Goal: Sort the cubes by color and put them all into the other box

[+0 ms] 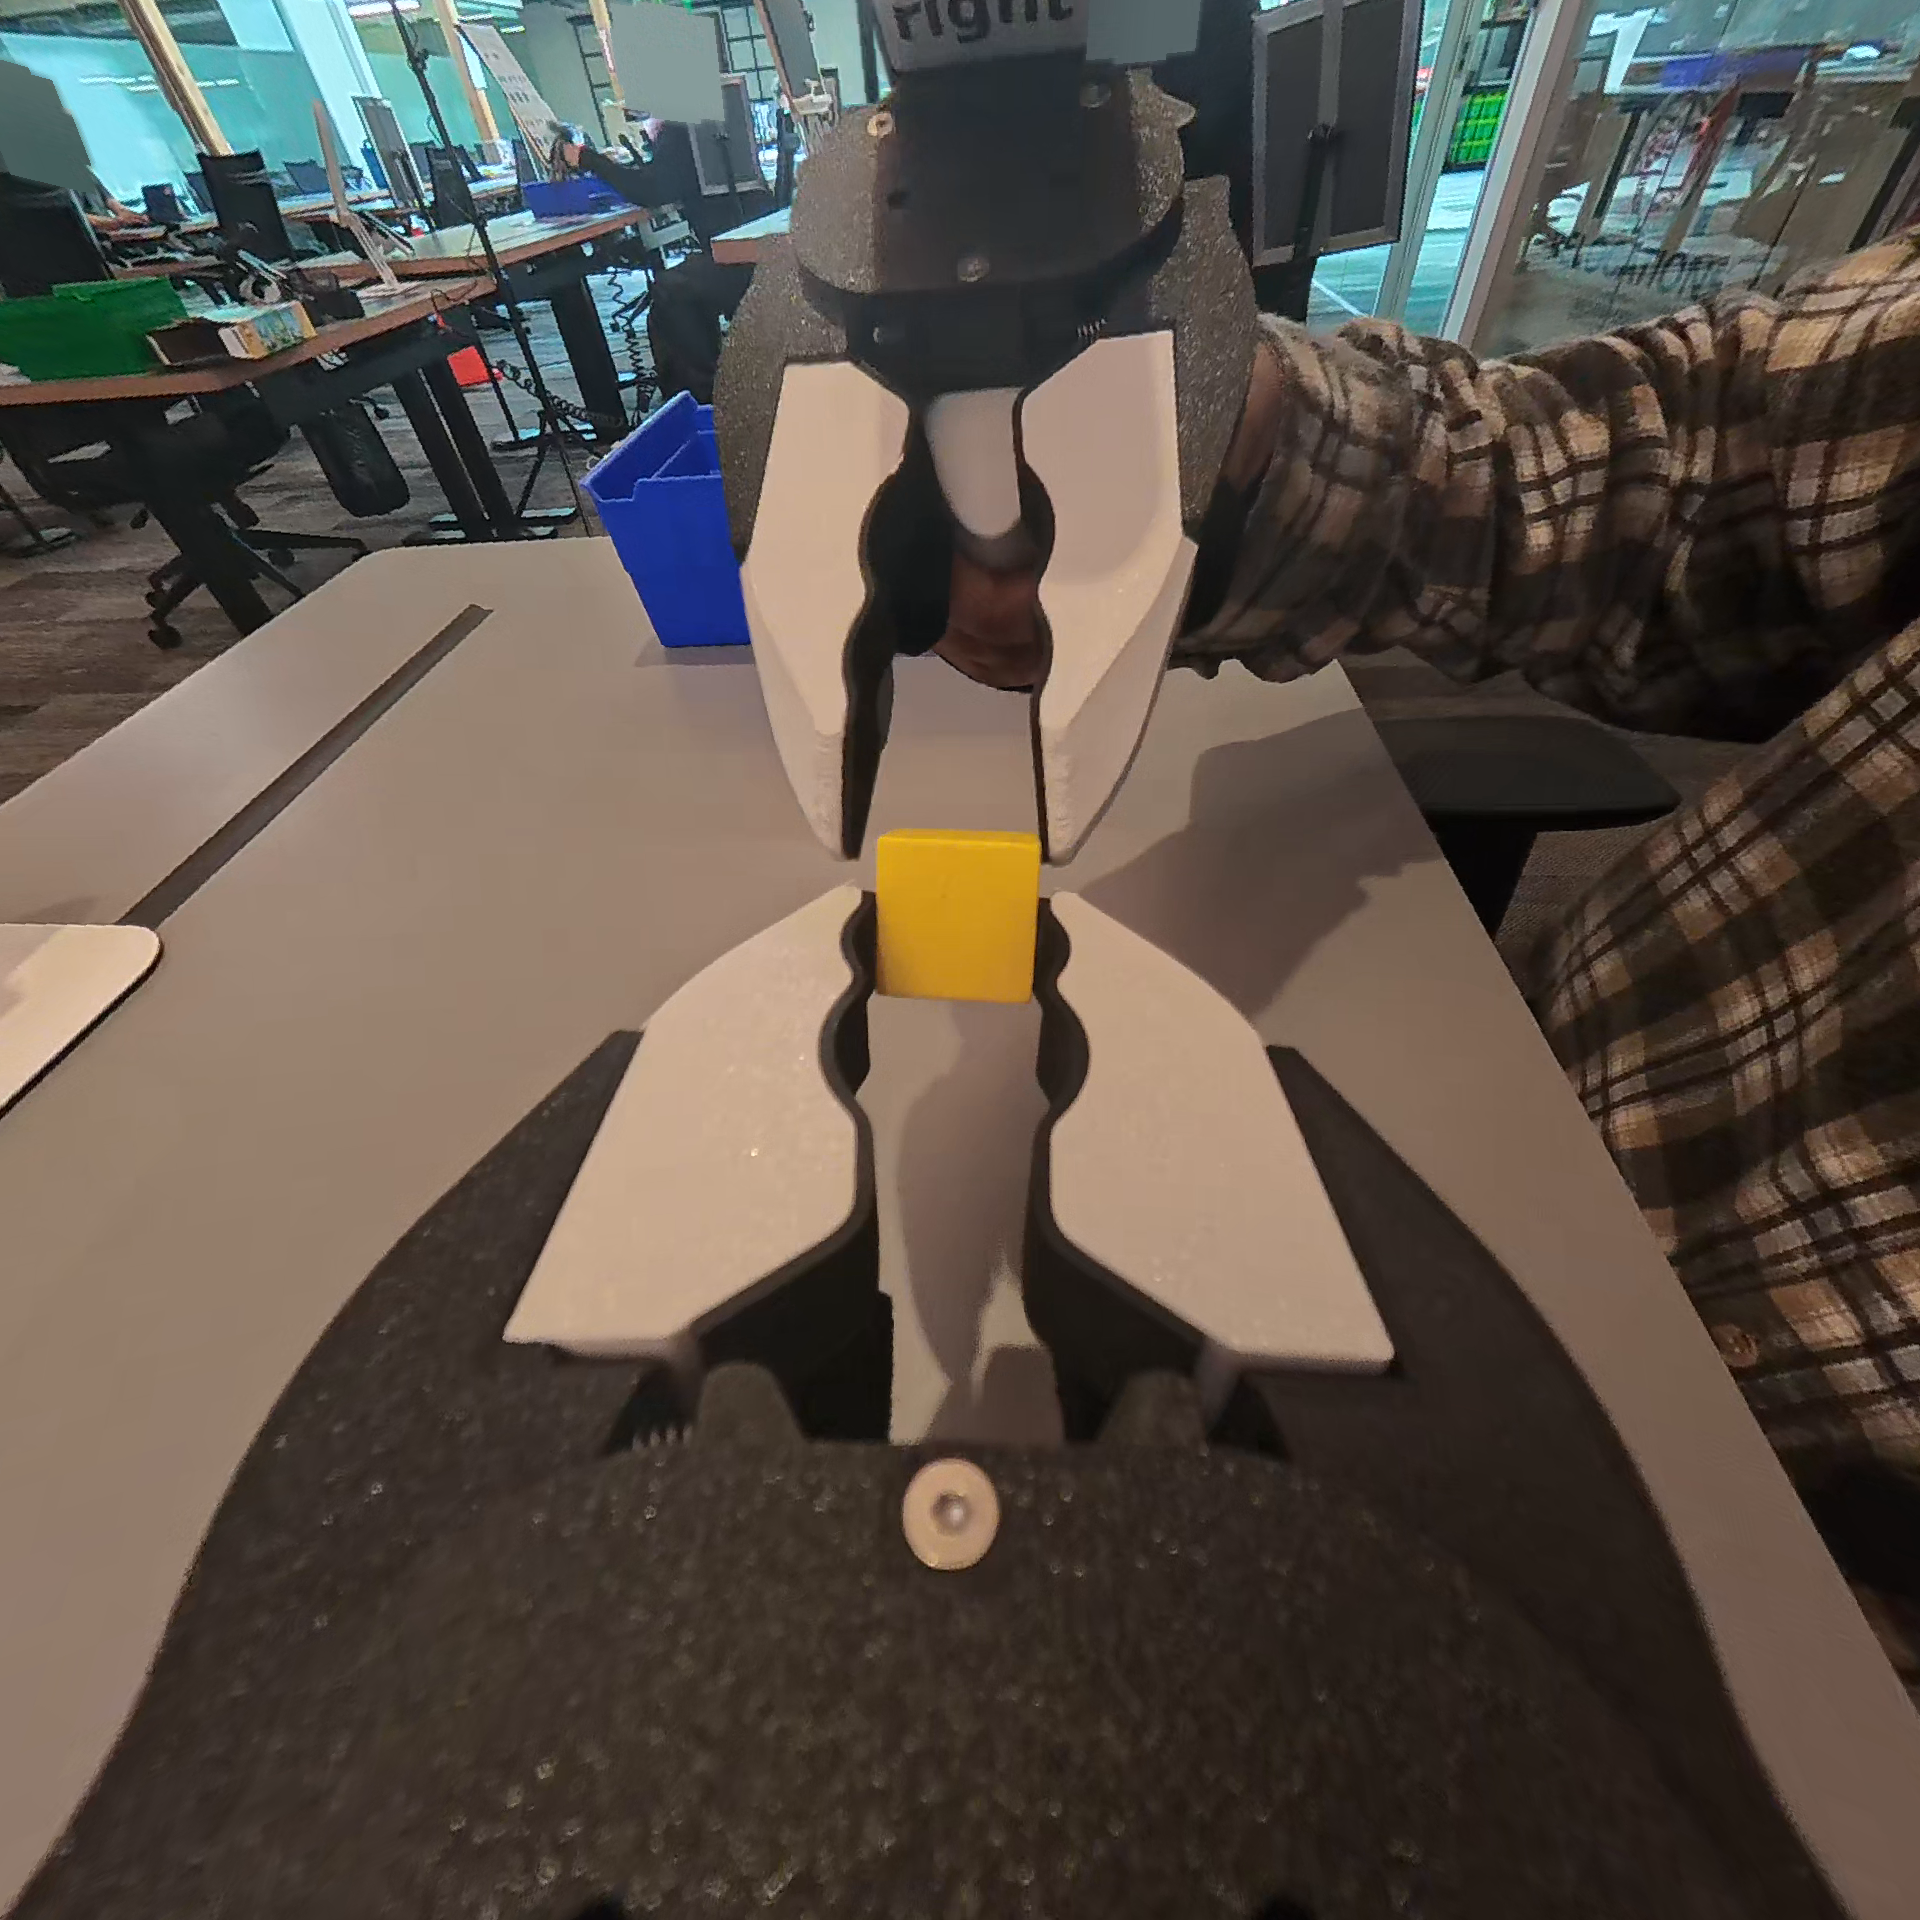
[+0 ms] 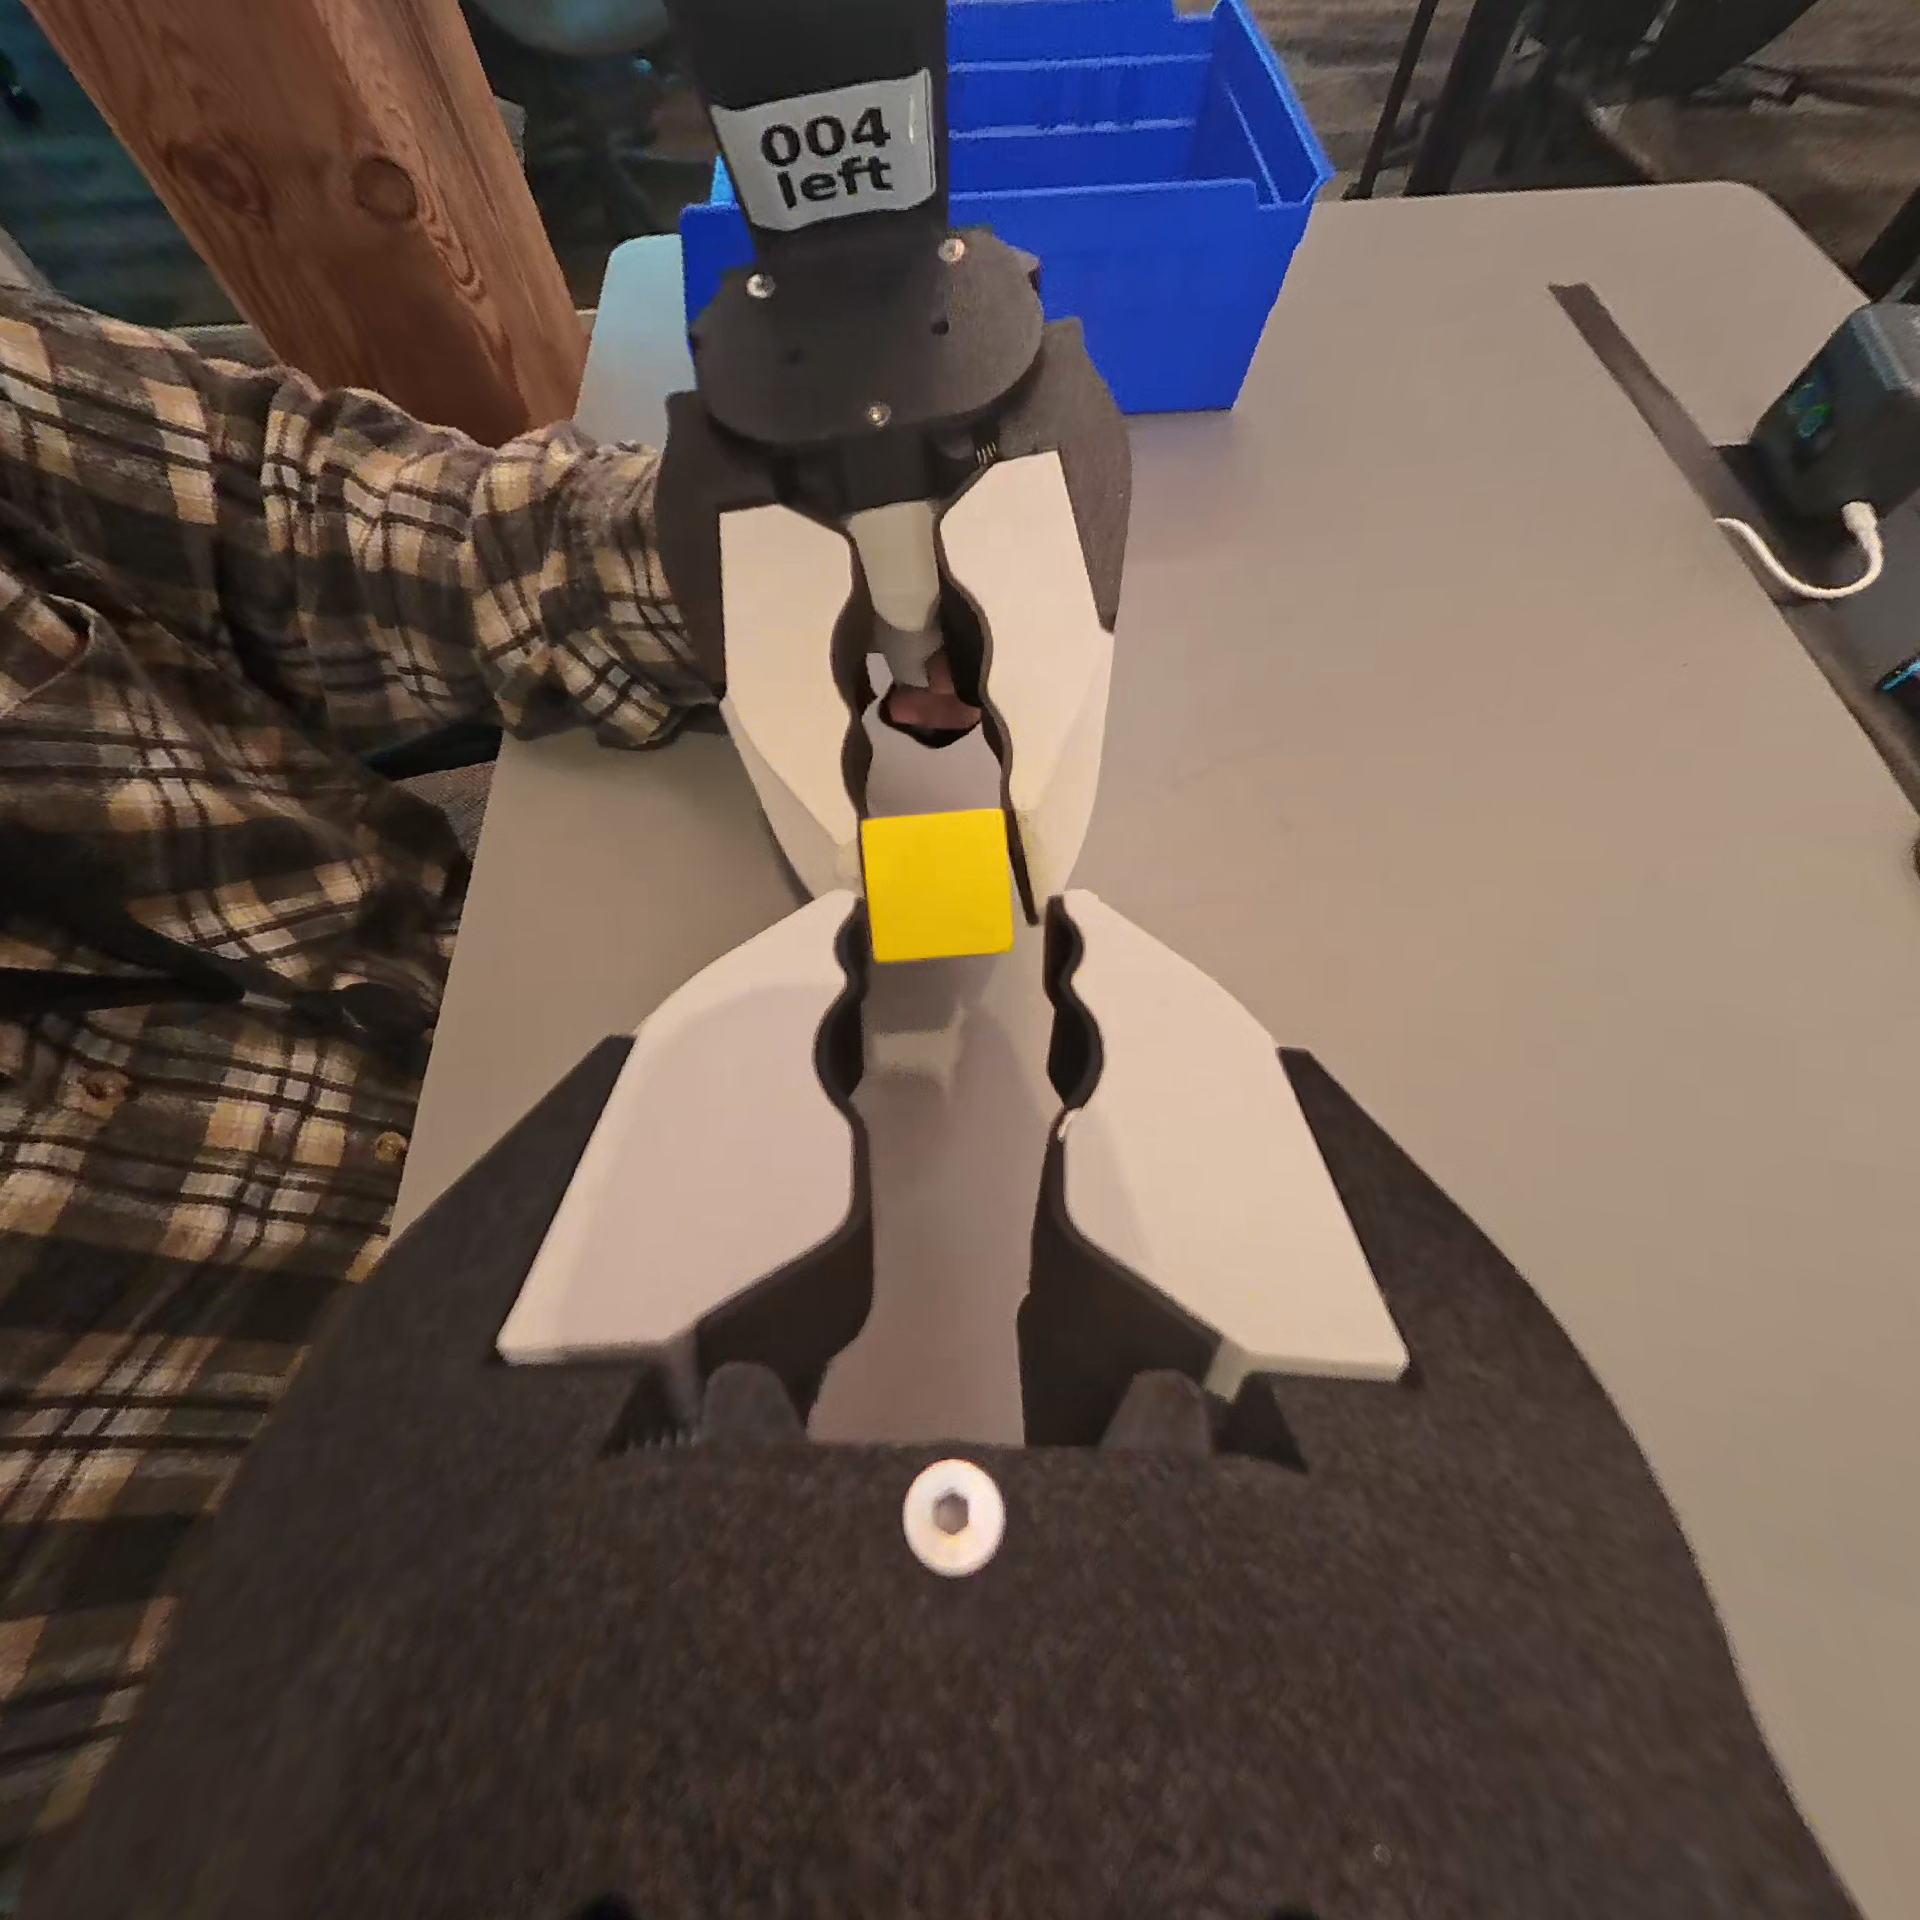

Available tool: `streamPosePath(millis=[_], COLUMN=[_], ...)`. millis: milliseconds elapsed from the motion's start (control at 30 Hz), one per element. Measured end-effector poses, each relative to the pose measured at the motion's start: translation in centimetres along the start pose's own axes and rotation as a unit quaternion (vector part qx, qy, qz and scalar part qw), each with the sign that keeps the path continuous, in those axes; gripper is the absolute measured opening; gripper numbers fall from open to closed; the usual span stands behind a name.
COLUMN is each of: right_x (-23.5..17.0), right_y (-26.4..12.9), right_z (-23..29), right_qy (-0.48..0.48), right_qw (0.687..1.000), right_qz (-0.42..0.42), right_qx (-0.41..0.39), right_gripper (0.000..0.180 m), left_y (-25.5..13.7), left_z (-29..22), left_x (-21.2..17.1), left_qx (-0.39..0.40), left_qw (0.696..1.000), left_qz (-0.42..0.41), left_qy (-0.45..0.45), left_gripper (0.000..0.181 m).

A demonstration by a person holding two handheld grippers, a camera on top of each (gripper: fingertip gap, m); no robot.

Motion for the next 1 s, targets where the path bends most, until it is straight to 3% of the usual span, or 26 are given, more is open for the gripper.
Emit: streamPosePath(millis=[433,600,700,800,1000], right_x=[-0.4,-1.0,-2.3,-4.1,-9.4], right_y=[0.0,-2.9,-6.8,-13.0,-28.0], right_z=[0.5,-1.2,-3.1,-5.6,-10.9], right_qy=[0.042,0.085,0.127,0.181,0.31], right_qw=[0.998,0.996,0.987,0.966,0.882], right_qz=[0.035,0.025,0.038,0.063,0.092], right_qx=[0.022,-0.028,-0.086,-0.171,-0.344], right_gripper=[0.026,0.026,0.026,0.026,0.026], left_y=[0.5,0.9,1.1,1.0,0.8], left_z=[-0.4,0.6,1.0,1.3,1.7], left_x=[0.0,-0.3,-0.6,-0.7,-0.5], left_qx=[-0.022,0.01,0.024,0.036,0.05], left_qw=[0.999,0.999,0.998,0.998,0.998], left_qz=[-0.009,0.0,0.005,0.006,-0.006], left_qy=[-0.024,-0.045,-0.051,-0.05,-0.049], left_gripper=[0.029,0.069,0.083,0.086,0.087])
Point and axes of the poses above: each gripper's, where its closed fingertips meet, y out along the fingers, x out of its top, z = x × y across the jaws, the point moved 1 cm from there along -y, back along the fingers, and after that the axes turned 6 degrees about z, right-handed, at the moved point
